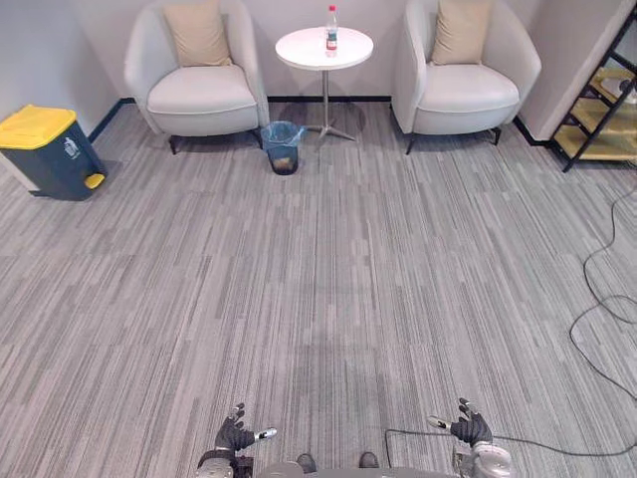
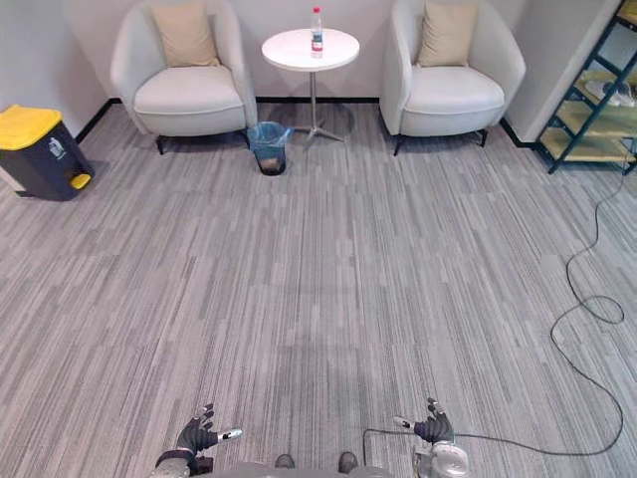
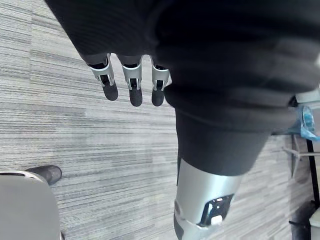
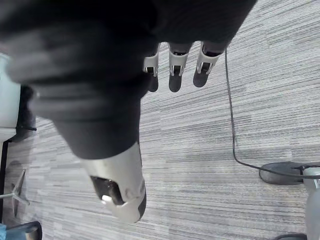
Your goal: Gather rubbish on tea table into small bin, then transfer packed bag to large trash can.
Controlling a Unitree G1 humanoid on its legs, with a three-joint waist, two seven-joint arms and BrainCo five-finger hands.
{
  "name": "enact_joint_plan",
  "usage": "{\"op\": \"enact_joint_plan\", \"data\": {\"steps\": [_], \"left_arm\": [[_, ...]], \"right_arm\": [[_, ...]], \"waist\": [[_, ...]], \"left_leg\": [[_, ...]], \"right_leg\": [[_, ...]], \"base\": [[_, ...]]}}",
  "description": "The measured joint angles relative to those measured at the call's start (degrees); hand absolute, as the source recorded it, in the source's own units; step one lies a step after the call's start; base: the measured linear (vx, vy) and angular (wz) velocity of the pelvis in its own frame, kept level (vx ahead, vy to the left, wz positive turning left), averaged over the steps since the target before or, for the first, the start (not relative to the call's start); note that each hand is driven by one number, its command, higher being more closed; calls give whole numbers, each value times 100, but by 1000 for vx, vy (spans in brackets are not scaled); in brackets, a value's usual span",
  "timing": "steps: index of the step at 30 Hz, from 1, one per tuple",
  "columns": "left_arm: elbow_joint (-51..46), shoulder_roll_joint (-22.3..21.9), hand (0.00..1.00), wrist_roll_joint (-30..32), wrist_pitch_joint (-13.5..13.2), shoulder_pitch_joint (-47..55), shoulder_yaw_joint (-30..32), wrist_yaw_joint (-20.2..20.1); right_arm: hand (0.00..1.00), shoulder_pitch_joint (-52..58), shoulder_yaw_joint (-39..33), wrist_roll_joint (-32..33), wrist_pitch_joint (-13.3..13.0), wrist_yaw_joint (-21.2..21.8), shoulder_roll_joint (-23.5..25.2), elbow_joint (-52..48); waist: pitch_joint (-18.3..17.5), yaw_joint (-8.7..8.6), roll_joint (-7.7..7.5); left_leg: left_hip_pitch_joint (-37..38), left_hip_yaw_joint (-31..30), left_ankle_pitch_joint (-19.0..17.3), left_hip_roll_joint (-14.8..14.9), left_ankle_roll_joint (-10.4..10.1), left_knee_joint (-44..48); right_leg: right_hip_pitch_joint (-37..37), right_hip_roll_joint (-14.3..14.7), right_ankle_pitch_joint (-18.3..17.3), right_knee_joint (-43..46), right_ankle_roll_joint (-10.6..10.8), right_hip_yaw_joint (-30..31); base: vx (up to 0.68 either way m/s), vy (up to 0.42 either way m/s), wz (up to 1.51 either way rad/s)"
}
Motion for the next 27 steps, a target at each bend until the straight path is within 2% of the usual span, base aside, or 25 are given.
{"op": "enact_joint_plan", "data": {"steps": [2,3,4,6,7,8,9,11,14,15,16,17,19,20,21,22,23,25,26,27], "left_arm": [[-78,1,0,-3,-1,-70,-4,0],[-97,6,0,-6,-1,-85,-9,0],[-98,10,0,-6,-1,-99,-20,-1],[-170,84,0,-5,-1,-132,-236,-8],[-209,115,0,-5,-5,-147,-266,-10],[-216,156,0,-4,-5,-195,-279,-8],[-215,225,0,-4,0,-222,-272,-6],[-214,237,0,-4,7,-219,-262,-3],[-214,260,0,-5,10,-285,-263,-3],[-213,279,0,-6,9,-307,-269,-4],[-172,253,0,-4,11,-340,-269,-3],[-167,183,0,-2,5,-365,-277,-8],[-165,132,0,-1,1,-406,-284,-7],[-161,95,0,1,2,-481,-280,-5],[-162,81,0,1,2,-502,-275,-6],[-171,60,0,1,2,-501,-249,-5],[-183,12,0,-1,2,-466,-182,-4],[-195,-15,0,-1,2,-467,-171,-4],[-198,-37,0,-2,2,-487,-169,-2],[-204,-61,0,-3,3,-552,-161,-2]], "right_arm": [[0,-65,-14,2,1,-1,-51,0],[0,-122,-14,4,1,0,-63,-1],[0,-146,-13,5,1,0,-60,-1],[0,-179,-10,60,1,3,-32,-16],[0,-180,-5,87,1,4,-14,-40],[0,-172,14,110,0,8,-2,-69],[0,-159,22,112,4,12,6,-64],[0,-179,29,113,3,10,-17,-66],[0,-189,40,113,3,10,-52,-66],[0,-190,56,113,2,9,-54,-72],[0,-171,54,114,3,7,-86,-72],[0,-165,47,114,2,6,-140,-71],[0,-233,45,115,0,8,-187,-84],[0,-272,44,115,0,11,-200,-82],[0,-263,50,116,1,11,-201,-80],[0,-226,66,128,1,12,-202,-102],[0,-155,180,222,-11,2,-208,-208],[0,-156,240,365,-18,-5,-211,-224],[0,-176,240,395,-19,-4,-207,-224],[0,-256,232,434,-20,-5,-200,-226]], "waist": [[42,12,39],[83,11,53],[98,8,51],[189,10,33],[248,11,7],[331,5,-12],[396,7,-2],[426,-11,-29],[484,-66,-4],[466,-91,-33],[443,-159,-95],[414,-165,20],[414,-171,104],[413,-177,154],[424,-190,167],[441,-237,198],[461,-241,209],[484,-157,183],[509,-109,131],[537,-34,150]], "left_leg": [[-101,62,-192,17,37,242],[-125,94,-338,11,67,403],[-118,103,-404,-4,61,469],[91,117,-500,-109,115,520],[195,103,-502,-145,119,494],[359,51,-568,-181,225,441],[496,-9,-696,-227,248,441],[642,-105,-767,-222,232,392],[927,-301,-795,-64,120,136],[1032,-391,-832,-28,-19,40],[1094,-543,-918,42,-168,38],[1130,-560,-918,185,-206,82],[981,-563,-831,320,-363,368],[662,-590,-727,454,-535,1190],[474,-622,-651,527,-619,1740],[202,-695,-407,662,-674,2640],[-325,-667,-84,926,-585,4159],[-866,-412,-199,1260,-413,5223],[-1148,-354,-261,1300,-352,5358],[-1477,-339,-310,1275,-317,5240]], "right_leg": [[-214,-4,-238,456,73,57],[-418,-28,-512,1000,200,51],[-527,-61,-636,1283,304,20],[-1010,-223,-918,2718,596,-211],[-1165,-292,-922,3175,604,-291],[-1434,-381,-958,3842,611,-450],[-1710,-545,-1133,4318,575,-682],[-1905,-633,-1185,4222,500,-917],[-2170,-590,-983,3055,254,-1227],[-2170,-507,-614,2432,104,-1242],[-2159,-499,-3,2355,-346,-1258],[-2136,-429,-45,2406,-403,-1388],[-2065,-339,-167,2340,-557,-1492],[-1812,-251,-230,2119,-641,-1582],[-1591,-204,-248,1950,-649,-1635],[-1205,-112,-265,1670,-673,-1713],[-536,27,-291,1236,-716,-1770],[35,126,-326,856,-761,-1723],[231,127,-341,692,-751,-1665],[423,108,-362,533,-751,-1606]], "base": [[110,71,-19],[131,97,-16],[128,109,-7],[129,100,6],[125,71,16],[158,53,21],[190,53,21],[205,-3,26],[325,-86,41],[442,-175,46],[403,-165,46],[422,-188,30],[420,-210,9],[408,-234,19],[413,-230,32],[401,-176,35],[385,-159,27],[362,-148,-2],[328,-96,-20],[253,-26,-22]]}}
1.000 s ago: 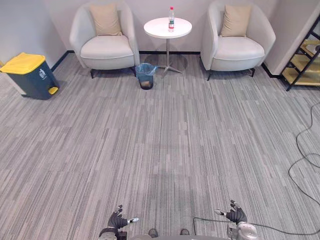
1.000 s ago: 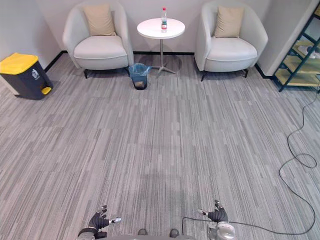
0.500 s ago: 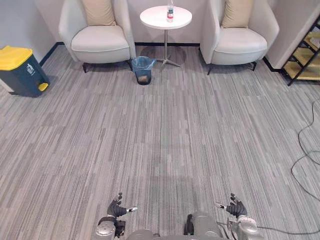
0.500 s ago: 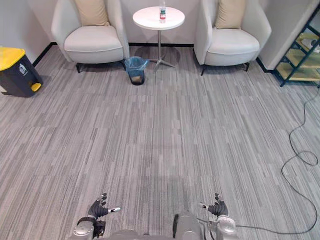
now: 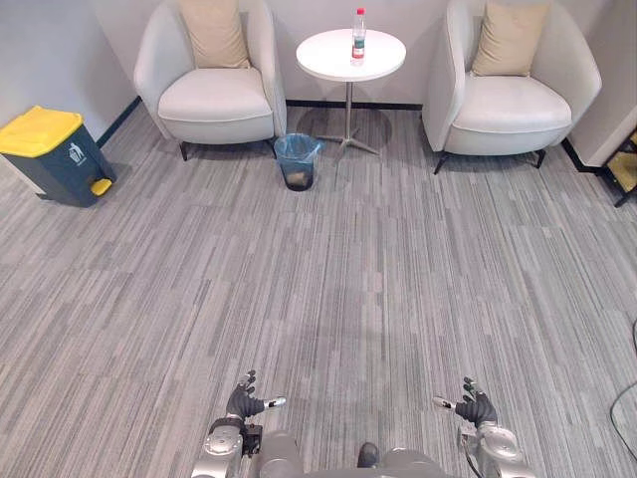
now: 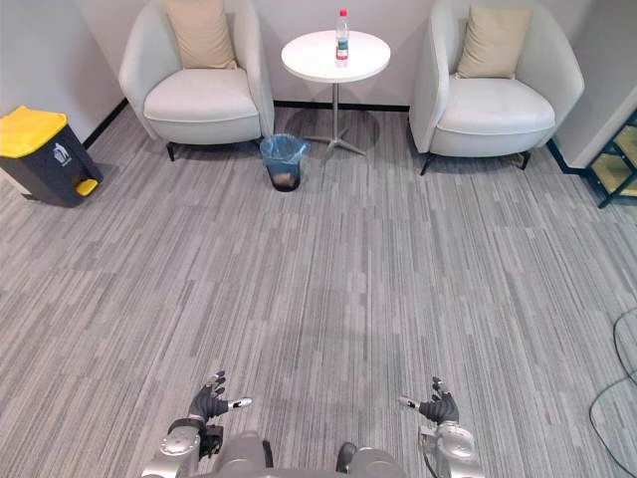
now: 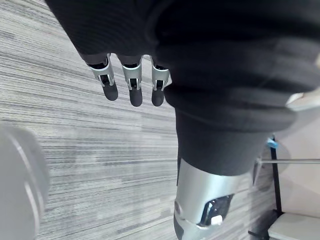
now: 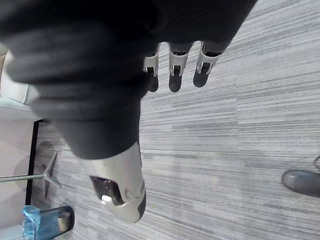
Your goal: Gather rubbish on tea table into small bin, then transfer packed bag to large trash can.
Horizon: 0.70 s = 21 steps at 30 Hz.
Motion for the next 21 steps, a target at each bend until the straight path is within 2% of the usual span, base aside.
{"op": "enact_joint_plan", "data": {"steps": [1,3,4,6,7,8,9,10,11,13,14,15,16,17,18,19,20,21], "left_arm": [[0,-20,0,0,2,-13,1,3],[4,-62,0,-2,9,-1,-3,4],[2,-97,0,-1,8,-5,-8,4],[2,-131,0,-2,6,-5,-10,8],[16,-143,0,-2,5,-11,-12,14],[17,-126,0,-4,1,-13,-13,28],[11,-104,0,-5,-7,-20,-4,33],[41,-41,0,-5,1,-41,-1,35],[54,-59,0,-5,3,-58,-9,28],[78,-87,0,-6,5,-29,-13,22],[142,-61,0,-2,12,-16,-13,16],[143,-12,0,-1,17,22,-32,17],[138,17,0,-1,17,5,-48,18],[137,84,0,-1,29,-70,-81,22],[137,103,0,-1,41,-86,-102,25],[136,109,0,-1,48,-160,-109,38],[136,111,0,-1,48,-163,-107,41],[134,126,0,-1,48,-172,-104,48]], "right_arm": [[0,-26,-3,12,3,0,6,13],[0,-97,-13,61,11,0,39,34],[0,-119,-30,75,9,-10,49,35],[0,-158,-53,118,9,-18,38,47],[0,-156,-34,119,15,-26,23,86],[0,-162,39,116,20,-21,83,121],[0,-170,43,116,16,-15,116,119],[0,-200,30,115,15,-17,130,123],[0,-206,2,113,15,-18,119,133],[0,-286,-6,107,17,-13,111,240],[0,-293,-6,69,13,-1,127,238],[0,-266,-4,-17,13,5,154,238],[0,-249,-2,-44,13,10,173,238],[0,-249,0,-89,14,14,197,239],[0,-224,0,-101,18,16,200,243],[0,-169,12,-109,18,18,198,241],[0,-162,16,-109,17,19,197,241],[0,-170,27,-109,17,20,195,239]], "waist": [[26,36,15],[104,77,-14],[110,84,-24],[87,120,63],[78,229,174],[28,360,85],[25,370,-24],[14,356,-164],[15,358,-183],[10,367,-189],[9,364,-189],[-7,351,-218],[-18,347,-236],[-25,329,-247],[-24,326,-247],[-23,277,-243],[-22,257,-241],[-16,174,-231]], "left_leg": [[-154,44,-46,-8,39,-137],[-498,170,-64,-267,61,-1283],[-527,156,-13,-565,2,-2341],[-483,65,294,-815,-230,-3817],[-350,-38,896,-830,-227,-4448],[-323,-18,1129,-991,-8,-4353],[-375,-21,1019,-1100,138,-4222],[-554,6,704,-1292,392,-3785],[-572,62,600,-1321,429,-3660],[-332,201,269,-1394,565,-3550],[-19,323,156,-1433,671,-3618],[329,356,25,-1513,703,-3764],[511,341,-25,-1562,729,-3861],[929,277,-105,-1637,781,-4098],[1129,255,-116,-1651,785,-4226],[1593,146,-121,-1651,790,-4539],[1677,126,-120,-1639,789,-4605],[1958,71,-119,-1575,786,-4817]], "right_leg": [[74,-14,-4,-49,32,40],[265,-207,-118,-100,194,121],[323,-363,-229,-100,306,166],[371,-457,-440,-95,457,269],[418,-426,-598,-78,613,454],[465,-549,-702,-86,712,617],[474,-653,-749,-97,761,662],[536,-842,-818,-45,881,722],[506,-904,-828,74,898,789],[246,-1044,-831,912,907,1126],[-48,-1108,-759,1912,1097,1397],[-425,-1191,-577,3037,1767,1581],[-648,-1199,-557,3601,2014,1619],[-1132,-1207,-660,4650,1834,1484],[-1304,-1202,-752,4875,1661,1368],[-1642,-1189,-957,4942,1249,928],[-1716,-1179,-997,4892,1170,841],[-2000,-1125,-1108,4533,960,585]], "base": [[312,80,-26],[313,156,-20],[262,162,-14],[289,204,-29],[398,293,-59],[401,269,-56],[522,257,-26],[451,179,3],[550,234,-6],[404,205,-30],[457,212,-27],[464,186,-17],[558,139,5],[456,78,12],[628,45,27],[352,-2,23],[445,-44,35],[360,-84,25]]}}
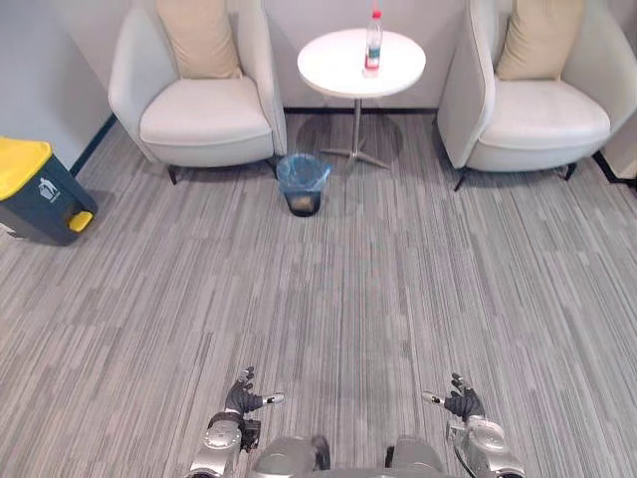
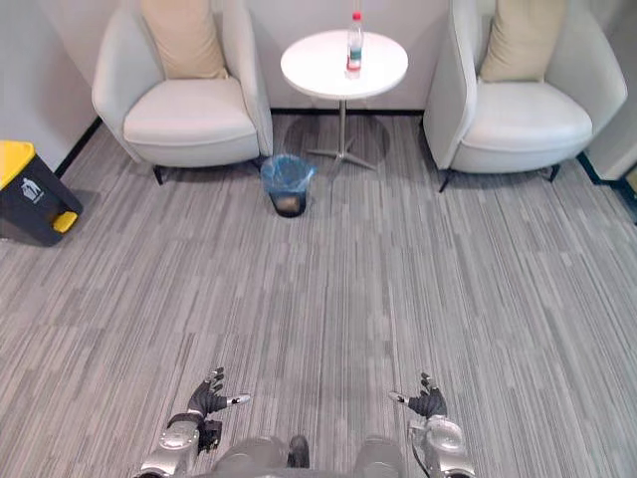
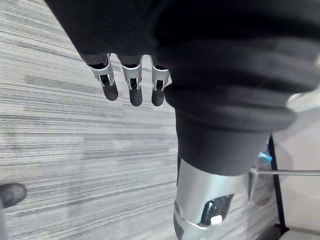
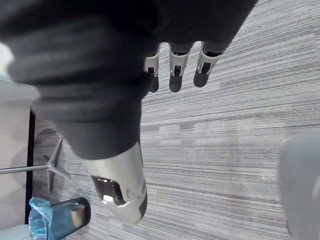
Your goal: Gather rubbish on tea table into small bin, then transfer packed bag to large trash can.
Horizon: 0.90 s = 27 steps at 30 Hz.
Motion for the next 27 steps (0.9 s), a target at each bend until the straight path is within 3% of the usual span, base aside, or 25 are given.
{"op": "enact_joint_plan", "data": {"steps": [2,3,4,5,6,7,8,10,11,13,15,18,20,21,22,23,24,25,27], "left_arm": [[-3,-2,0,-1,5,-10,2,9],[-3,4,0,-1,5,-13,-5,13],[-6,47,0,0,2,-14,-17,16],[-3,69,0,0,3,-11,-18,21],[58,11,0,3,10,-26,-5,52],[59,16,0,6,2,-25,24,80],[60,16,0,7,2,-31,63,83],[34,-62,0,8,6,-37,255,89],[-2,-113,0,7,6,-34,325,91],[-245,-198,0,7,2,69,339,83],[-280,-196,0,4,5,137,337,83],[-329,-210,0,-3,6,144,333,83],[-353,-222,0,-4,6,132,328,84],[-354,-257,0,-5,6,134,325,85],[-355,-285,0,-4,5,134,315,84],[-347,-347,0,-5,4,138,307,85],[-320,-360,0,-6,5,148,308,90],[-289,-308,0,-5,3,199,314,100],[-253,-261,0,-4,1,167,317,104]], "right_arm": [[0,-56,4,2,-1,6,-14,-2],[0,-82,5,5,1,6,-15,-2],[0,-69,8,8,0,6,-11,0],[0,-20,6,8,-1,5,-18,6],[0,-12,-8,9,6,-2,-111,41],[0,-34,-27,9,2,-4,-122,17],[0,-51,-30,9,2,-2,-120,7],[0,-4,-49,9,-3,-8,-75,-23],[0,30,-32,12,-1,-10,-67,-59],[0,176,25,33,-15,-18,28,-294],[0,152,26,66,-14,-24,102,-302],[0,45,1,128,-13,-25,87,-243],[0,-11,-26,167,-9,-24,81,-211],[0,-45,-30,169,-9,-28,42,-209],[0,-56,-31,170,-9,-31,4,-208],[0,-88,-28,170,-9,-35,-91,-177],[0,-104,-19,171,-3,-38,-126,-152],[0,-112,23,171,-2,-35,-67,-136],[0,-142,23,163,-3,-22,-40,-133]], "waist": [[34,-133,68],[46,-171,90],[26,-200,-18],[20,-216,-75],[1,-200,62],[-45,-215,109],[-54,-217,126],[-43,-239,195],[-40,-256,217],[-28,-133,244],[-23,-91,179],[10,39,167],[52,184,105],[57,180,103],[53,181,133],[27,195,307],[27,203,434],[-8,206,324],[-26,214,128]], "left_leg": [[291,-55,-2,212,-9,-197],[382,-104,-12,297,-109,-268],[558,-151,-51,272,-339,-394],[635,-205,-133,264,-480,-402],[768,-331,-246,488,-663,-391],[737,-379,-234,603,-705,-169],[666,-407,-218,676,-733,26],[-12,-648,13,1008,-1119,1798],[-290,-718,244,1106,-1191,2506],[-1162,-744,349,1469,-1220,4745],[-1730,-528,273,1569,-1089,5285],[-2420,-196,98,1436,-848,4501],[-2497,-92,140,958,-866,2772],[-2454,-115,297,695,-1011,1519],[-2442,-123,485,620,-1022,929],[-2322,-148,835,578,-1108,12],[-2237,-163,1293,586,-903,-157],[-2196,-74,1500,436,-679,41],[-2327,-2,1118,194,-302,559]], "right_leg": [[-446,231,70,-1273,-83,-196],[-546,321,361,-2053,-136,-183],[-561,393,1131,-3131,-185,-132],[-558,394,1814,-3310,-328,-117],[-608,541,1974,-2964,-683,-144],[-598,616,1660,-2857,-732,-209],[-562,669,1586,-2850,-804,-252],[-26,944,1373,-3156,-952,-434],[194,1022,1347,-3319,-994,-485],[1039,1313,1201,-3785,-1205,-439],[1558,1377,1102,-4127,-1253,-306],[1991,1322,1142,-4462,-1177,-90],[2219,1105,1073,-4629,-1058,93],[2327,987,999,-4727,-947,164],[2369,967,946,-4770,-877,195],[2478,985,792,-4810,-746,294],[2599,1005,624,-4789,-632,424],[2683,840,419,-4705,-532,528],[2676,566,189,-4381,-402,696]], "base": [[529,-163,35],[442,-167,45],[460,-195,37],[497,-226,25],[497,-250,13],[495,-260,7],[461,-277,4],[498,-301,19],[425,-226,19],[400,-154,-14],[333,-100,-25],[361,-22,-37],[376,112,-42],[321,126,-29],[504,230,-28],[446,230,-33],[523,310,-45],[428,248,-37],[485,223,-18]]}}
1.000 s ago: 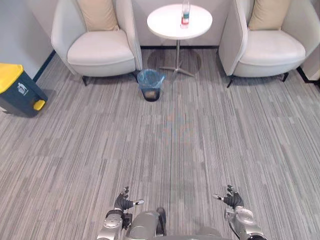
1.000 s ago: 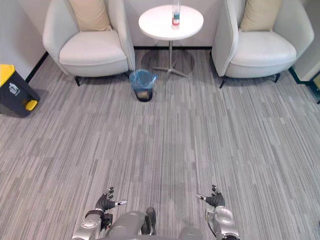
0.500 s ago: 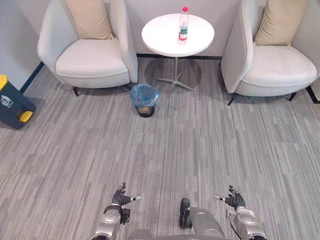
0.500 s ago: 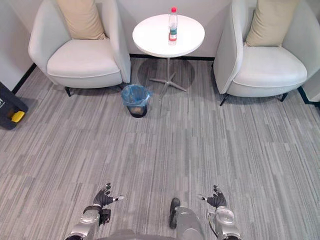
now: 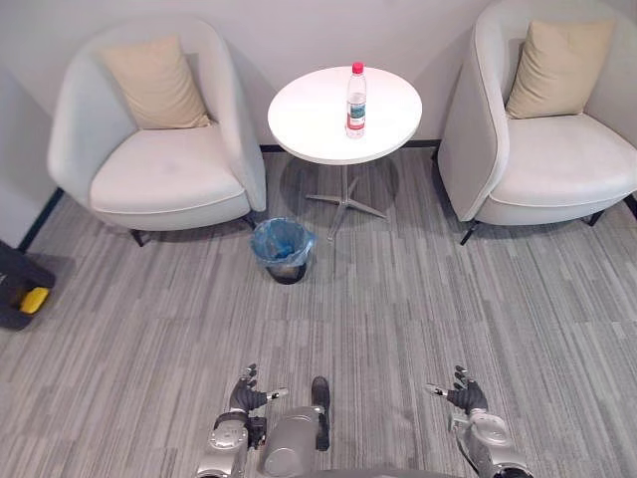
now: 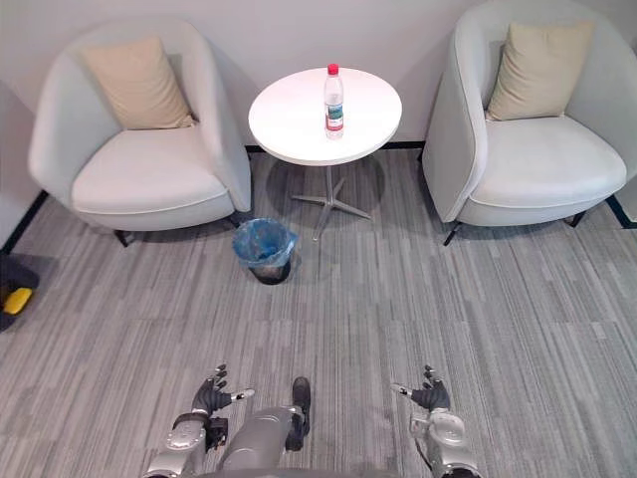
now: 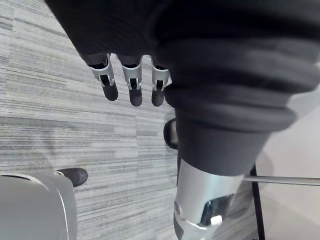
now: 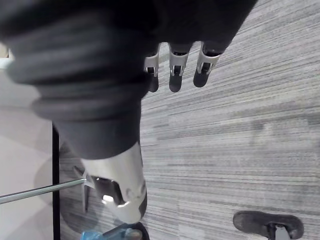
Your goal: Gather rubbish on tea table into small bin, then transfer packed bag to large trash can.
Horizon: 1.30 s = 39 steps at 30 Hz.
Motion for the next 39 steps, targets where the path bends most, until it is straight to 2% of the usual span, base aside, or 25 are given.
{"op": "enact_joint_plan", "data": {"steps": [2,3,4,5,6,7,9,11,13,15,16,17,19,22,23,24,25,28,30,31,33,34,35,36,39], "left_arm": [[88,-14,0,0,5,-9,-21,-18],[112,-9,0,0,5,8,-22,-20],[133,31,0,-1,11,42,-31,-22],[131,73,0,-1,12,102,-66,-24],[131,90,0,-2,13,127,-74,-22],[132,120,0,-8,15,150,-150,-18],[132,188,0,-7,12,106,-236,-16],[132,174,0,-8,12,33,-234,-17],[135,132,0,-8,13,-42,-230,-19],[138,128,0,-7,4,-37,-238,-15],[153,160,0,-7,0,-22,-238,-4],[322,99,0,-11,8,-49,-236,3],[424,93,0,-8,6,-30,-224,-3],[498,-57,0,1,7,-49,27,-14],[440,-147,0,3,8,-36,153,-17],[368,-207,0,3,8,-5,208,-18],[305,-241,0,3,8,26,209,-23],[241,-289,0,-3,9,-17,193,-24],[240,-289,0,-2,10,-9,187,-26],[241,-289,0,-4,12,-6,182,-25],[243,-286,0,-3,5,-11,169,-20],[284,-259,0,0,7,10,124,-21],[314,-254,0,0,10,7,126,-18],[318,-144,0,-1,7,15,127,-12],[363,-133,0,-4,12,44,118,-20]], "right_arm": [[0,-6,-4,-23,0,9,-14,18],[0,16,-2,-50,-2,11,-7,40],[0,13,2,-116,2,20,27,146],[0,41,6,-167,3,35,43,185],[0,77,6,-173,6,56,43,196],[0,187,11,-184,4,118,35,189],[0,217,54,-193,5,131,55,186],[0,209,133,-194,2,133,41,183],[0,202,142,-193,3,138,45,184],[0,216,157,-184,5,139,58,189],[0,230,169,-184,5,139,67,197],[0,236,151,-180,7,133,-3,255],[0,144,118,-173,3,134,-4,243],[0,264,51,-165,2,132,122,230],[0,411,80,-157,3,124,173,139],[0,468,155,-149,1,122,191,96],[0,466,174,-107,1,116,233,86],[0,394,144,-36,-4,110,297,53],[0,366,103,-19,-6,109,297,51],[0,369,83,12,-7,108,279,51],[0,395,16,12,-7,108,223,54],[0,367,-21,12,-1,82,176,105],[0,333,0,12,7,72,204,145],[0,307,-3,5,-2,77,204,136],[0,232,-1,-74,-2,82,146,140]], "waist": [[-7,13,-50],[-5,30,-61],[-8,70,-121],[-11,97,-141],[-11,93,-142],[-13,53,-141],[-20,-44,-159],[-22,-114,-166],[10,-198,-107],[13,-284,-107],[-2,-290,-206],[1,-327,-122],[-33,-327,-57],[-44,-346,34],[-23,-336,82],[-11,-323,124],[-3,-302,142],[39,-166,121],[57,-135,115],[59,-91,113],[46,-28,180],[40,-18,343],[59,-16,229],[51,-28,1],[20,-2,-117]], "left_leg": [[165,139,-384,-120,92,200],[286,195,-476,-136,116,185],[647,297,-646,-218,162,72],[1013,315,-818,-288,205,16],[1202,304,-867,-319,243,-20],[1634,262,-961,-354,327,-167],[1973,143,-988,-354,359,-369],[2287,26,-985,-286,354,-578],[2497,-126,-1016,-114,300,-692],[2697,-304,-1130,71,79,-792],[2763,-380,-1216,71,-71,-813],[2893,-587,-1317,212,-238,-844],[2834,-642,-1276,426,-310,-659],[2295,-907,-1158,800,-537,940],[1870,-911,-847,995,-813,2085],[1502,-883,-541,1180,-812,2927],[1108,-773,-629,1360,-731,3764],[414,-250,-960,1347,-564,3827],[301,-7,-1016,1187,-562,2950],[303,123,-986,993,-585,2012],[381,191,-579,769,-704,532],[539,204,155,728,-326,-41],[618,254,175,629,-296,-119],[686,306,29,360,-148,-221],[860,486,-308,123,18,-106]], "right_leg": [[-396,-156,-84,1152,144,308],[-589,-187,-68,1694,358,420],[-997,-284,151,2848,1123,578],[-1310,-339,266,3892,1510,596],[-1458,-391,252,4320,1479,518],[-1798,-473,89,4958,1167,165],[-2166,-444,-109,4966,786,-138],[-2692,-400,-244,4266,535,-371],[-2952,-273,-189,3205,460,-393],[-2964,-170,514,1556,396,-360],[-2968,-224,1239,1104,330,-330],[-2937,-115,1525,1237,138,-376],[-2958,68,1208,1333,-7,-451],[-2304,381,1059,895,-231,-766],[-1926,500,972,693,-336,-895],[-1639,603,890,540,-446,-946],[-1352,728,783,375,-617,-946],[-831,697,824,28,-567,-942],[-687,582,851,-8,-523,-1035],[-618,473,854,-28,-497,-1057],[-515,405,711,-52,-273,-1030],[-423,442,533,-27,-112,-924],[-367,347,513,-23,-69,-828],[-365,114,335,-25,114,-762],[-272,-143,292,107,198,-646]], "base": [[450,203,-19],[439,203,-37],[542,196,-33],[452,130,-26],[553,123,-1],[443,56,18],[419,5,36],[399,-82,40],[400,-142,46],[401,-207,55],[413,-257,32],[506,-347,22],[397,-302,6],[337,-278,32],[328,-218,35],[374,-215,26],[360,-171,6],[280,-78,-7],[273,37,-3],[280,111,-4],[298,153,-4],[257,162,-5],[425,235,8],[405,185,12],[319,118,-8]]}}
